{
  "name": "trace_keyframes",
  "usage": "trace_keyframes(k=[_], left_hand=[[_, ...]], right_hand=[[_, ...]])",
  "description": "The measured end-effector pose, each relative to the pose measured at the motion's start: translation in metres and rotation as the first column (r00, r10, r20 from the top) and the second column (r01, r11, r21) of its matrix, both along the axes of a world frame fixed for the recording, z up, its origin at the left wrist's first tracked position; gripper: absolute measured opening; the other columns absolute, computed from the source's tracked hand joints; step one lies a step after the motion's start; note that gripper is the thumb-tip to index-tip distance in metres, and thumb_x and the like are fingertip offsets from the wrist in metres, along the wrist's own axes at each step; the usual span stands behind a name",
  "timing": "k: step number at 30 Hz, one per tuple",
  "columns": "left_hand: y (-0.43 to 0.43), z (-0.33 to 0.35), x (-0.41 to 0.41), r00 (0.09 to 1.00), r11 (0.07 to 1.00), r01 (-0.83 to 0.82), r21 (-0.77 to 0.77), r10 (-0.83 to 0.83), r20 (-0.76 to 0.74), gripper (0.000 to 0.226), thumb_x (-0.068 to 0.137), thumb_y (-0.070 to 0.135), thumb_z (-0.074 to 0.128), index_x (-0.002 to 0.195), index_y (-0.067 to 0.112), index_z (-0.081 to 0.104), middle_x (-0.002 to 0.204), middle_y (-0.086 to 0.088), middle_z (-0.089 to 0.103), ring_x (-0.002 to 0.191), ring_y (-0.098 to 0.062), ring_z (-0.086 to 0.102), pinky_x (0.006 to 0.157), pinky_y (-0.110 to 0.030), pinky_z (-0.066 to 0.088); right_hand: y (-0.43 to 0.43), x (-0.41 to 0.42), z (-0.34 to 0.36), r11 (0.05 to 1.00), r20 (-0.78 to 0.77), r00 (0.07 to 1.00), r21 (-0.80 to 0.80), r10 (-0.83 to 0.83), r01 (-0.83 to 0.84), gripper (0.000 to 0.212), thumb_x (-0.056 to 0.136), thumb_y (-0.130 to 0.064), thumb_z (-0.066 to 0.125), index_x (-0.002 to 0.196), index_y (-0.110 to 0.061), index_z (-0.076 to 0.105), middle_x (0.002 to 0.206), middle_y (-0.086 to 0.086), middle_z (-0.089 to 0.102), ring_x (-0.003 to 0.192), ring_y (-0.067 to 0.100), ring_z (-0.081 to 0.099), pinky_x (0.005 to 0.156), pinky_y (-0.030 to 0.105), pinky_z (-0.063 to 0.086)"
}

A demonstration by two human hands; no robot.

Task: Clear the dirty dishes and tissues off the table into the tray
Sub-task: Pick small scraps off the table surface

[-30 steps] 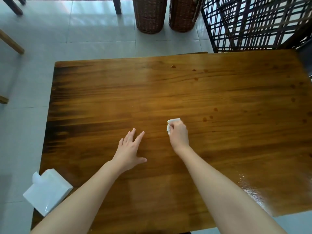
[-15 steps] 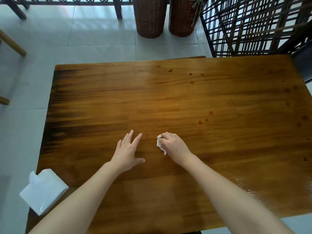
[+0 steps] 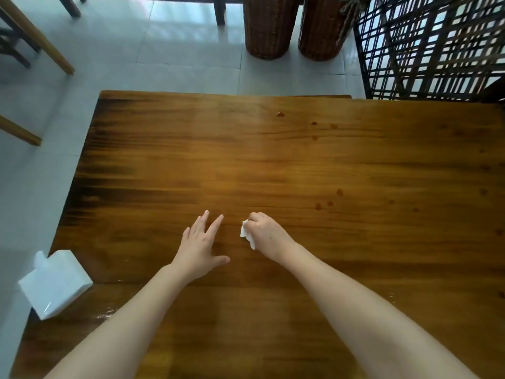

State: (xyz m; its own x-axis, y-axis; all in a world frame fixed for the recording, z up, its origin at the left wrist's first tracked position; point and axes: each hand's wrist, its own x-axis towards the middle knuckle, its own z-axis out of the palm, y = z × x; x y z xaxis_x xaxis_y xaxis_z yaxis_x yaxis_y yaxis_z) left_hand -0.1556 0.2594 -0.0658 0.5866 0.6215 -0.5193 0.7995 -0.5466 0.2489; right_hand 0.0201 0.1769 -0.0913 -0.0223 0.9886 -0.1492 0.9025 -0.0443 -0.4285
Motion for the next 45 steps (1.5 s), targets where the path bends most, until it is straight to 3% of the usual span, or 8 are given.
trace_keyframes(k=[6,11,13,22,29,35,41,45], left_hand=[[-0.008,-0.003,0.009,1.000,1.000,-0.023,0.005,0.023,0.002,0.103,0.079,0.052,0.071,0.154,0.033,0.003,0.162,-0.004,-0.005,0.149,-0.024,-0.002,0.119,-0.044,0.010],[-0.007,-0.004,0.010,1.000,1.000,0.009,-0.018,-0.009,0.007,0.105,0.079,0.051,0.072,0.154,0.031,0.002,0.162,-0.008,-0.006,0.149,-0.026,-0.003,0.118,-0.045,0.009],[-0.009,-0.005,0.013,1.000,1.000,0.023,-0.019,-0.023,0.002,0.105,0.079,0.051,0.072,0.154,0.031,0.002,0.162,-0.008,-0.006,0.149,-0.026,-0.003,0.118,-0.046,0.009],[-0.013,-0.005,0.042,0.996,0.997,0.080,-0.016,-0.080,-0.027,0.105,0.079,0.050,0.072,0.154,0.030,0.002,0.162,-0.007,-0.006,0.149,-0.026,-0.003,0.119,-0.045,0.010],[-0.007,0.000,0.072,0.990,0.991,0.130,-0.013,-0.131,-0.048,0.105,0.080,0.049,0.071,0.154,0.030,0.000,0.162,-0.007,-0.009,0.149,-0.026,-0.005,0.119,-0.045,0.007],[-0.006,0.001,0.093,0.985,0.986,0.168,-0.016,-0.168,-0.037,0.105,0.081,0.048,0.071,0.154,0.029,-0.002,0.162,-0.008,-0.010,0.149,-0.027,-0.007,0.120,-0.047,0.006],[-0.004,-0.009,0.105,0.985,0.986,0.167,-0.019,-0.168,-0.035,0.106,0.081,0.048,0.071,0.154,0.030,-0.003,0.162,-0.007,-0.011,0.149,-0.027,-0.008,0.119,-0.047,0.004],[0.001,-0.014,0.110,0.985,0.986,0.165,-0.013,-0.166,-0.045,0.107,0.080,0.049,0.072,0.154,0.030,-0.004,0.161,-0.007,-0.011,0.149,-0.027,-0.008,0.118,-0.047,0.004]], right_hand=[[-0.003,0.004,-0.003,0.998,-0.023,0.998,-0.001,-0.057,0.057,0.015,0.084,0.000,0.065,0.098,-0.002,0.065,0.098,0.011,0.060,0.088,0.023,0.056,0.073,0.024,0.043],[-0.011,0.069,-0.005,0.856,-0.077,0.853,-0.014,-0.516,0.516,0.015,0.091,-0.001,0.053,0.092,0.000,0.068,0.094,0.011,0.058,0.087,0.023,0.057,0.076,0.031,0.049],[-0.018,0.082,-0.005,0.806,-0.066,0.804,-0.005,-0.590,0.592,0.016,0.092,-0.001,0.053,0.096,0.001,0.068,0.095,0.011,0.059,0.087,0.023,0.058,0.078,0.034,0.053],[-0.051,0.031,-0.011,0.854,-0.110,0.852,0.041,-0.512,0.518,0.023,0.095,-0.010,0.053,0.114,-0.003,0.063,0.106,0.008,0.059,0.095,0.019,0.055,0.082,0.028,0.051],[-0.061,0.046,-0.015,0.865,-0.158,0.860,0.055,-0.485,0.499,0.018,0.096,-0.010,0.052,0.104,-0.006,0.067,0.100,0.004,0.059,0.091,0.014,0.052,0.078,0.027,0.052],[-0.063,0.110,-0.016,0.723,-0.169,0.724,0.080,-0.669,0.687,0.020,0.095,-0.005,0.050,0.098,-0.002,0.069,0.095,0.005,0.056,0.092,0.018,0.051,0.076,0.023,0.043],[-0.066,0.169,-0.021,0.315,-0.262,0.318,0.055,-0.911,0.948,0.023,0.093,-0.007,0.055,0.113,-0.002,0.066,0.111,0.010,0.060,0.104,0.021,0.058,0.085,0.024,0.046],[-0.062,0.161,-0.020,0.302,-0.225,0.306,0.053,-0.925,0.952,0.022,0.094,-0.007,0.055,0.112,-0.003,0.067,0.111,0.009,0.060,0.099,0.016,0.055,0.079,0.021,0.042]])
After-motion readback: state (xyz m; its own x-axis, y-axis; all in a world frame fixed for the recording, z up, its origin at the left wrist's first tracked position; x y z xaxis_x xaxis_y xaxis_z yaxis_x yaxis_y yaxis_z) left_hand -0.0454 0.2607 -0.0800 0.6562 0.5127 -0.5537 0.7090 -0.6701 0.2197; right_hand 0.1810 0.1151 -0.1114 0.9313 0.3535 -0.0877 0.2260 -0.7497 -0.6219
